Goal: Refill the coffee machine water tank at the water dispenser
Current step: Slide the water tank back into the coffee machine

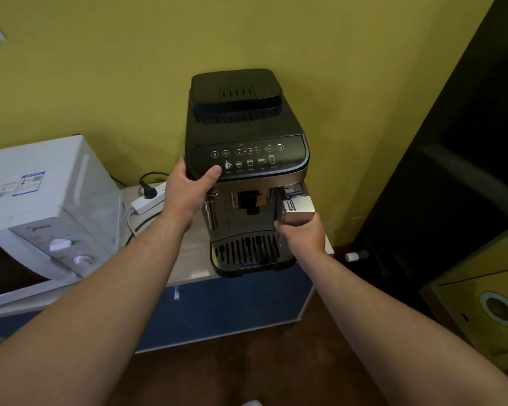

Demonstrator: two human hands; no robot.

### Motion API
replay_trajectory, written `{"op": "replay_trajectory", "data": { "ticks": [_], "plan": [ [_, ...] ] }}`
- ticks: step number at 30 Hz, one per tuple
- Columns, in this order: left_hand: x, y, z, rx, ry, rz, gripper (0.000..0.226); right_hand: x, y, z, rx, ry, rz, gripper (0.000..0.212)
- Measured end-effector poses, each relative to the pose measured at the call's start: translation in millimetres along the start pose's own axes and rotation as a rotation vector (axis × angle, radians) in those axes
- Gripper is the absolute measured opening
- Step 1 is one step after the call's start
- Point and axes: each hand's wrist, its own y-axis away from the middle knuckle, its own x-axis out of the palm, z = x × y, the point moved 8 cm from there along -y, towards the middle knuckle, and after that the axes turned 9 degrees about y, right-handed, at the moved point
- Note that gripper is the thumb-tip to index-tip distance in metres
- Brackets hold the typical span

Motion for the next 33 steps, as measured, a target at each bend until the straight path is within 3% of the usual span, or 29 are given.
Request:
{"op": "replay_trajectory", "data": {
  "ticks": [4,8,10,13,23,27,33],
  "plan": [
    [1.4,2.7,3.9,0.004,-0.081,0.082,0.067,-9.9,-10.5,-0.9,-0.089,0.189,0.168,0.045],
    [-1.1,4.6,9.6,0.007,-0.110,0.069,0.072,-29.8,-23.6,16.2,-0.254,0.393,0.129,0.061],
    [-1.2,4.6,10.1,0.004,-0.111,0.059,0.072,-30.2,-24.9,23.6,-0.313,0.463,0.132,0.051],
    [-0.7,4.7,9.5,0.006,-0.108,0.063,0.070,-29.9,-24.4,27.7,-0.336,0.459,0.142,0.031],
    [1.2,7.6,5.9,0.031,-0.100,0.069,0.065,-16.5,-45.5,45.2,-0.341,0.411,0.136,0.034],
    [0.3,7.2,6.6,0.028,-0.106,0.067,0.065,-9.3,-54.7,54.4,-0.322,0.367,0.136,0.020],
    [0.5,7.2,4.6,0.033,-0.108,0.072,0.067,-5.4,-59.7,61.1,-0.327,0.362,0.121,0.018]
  ]
}}
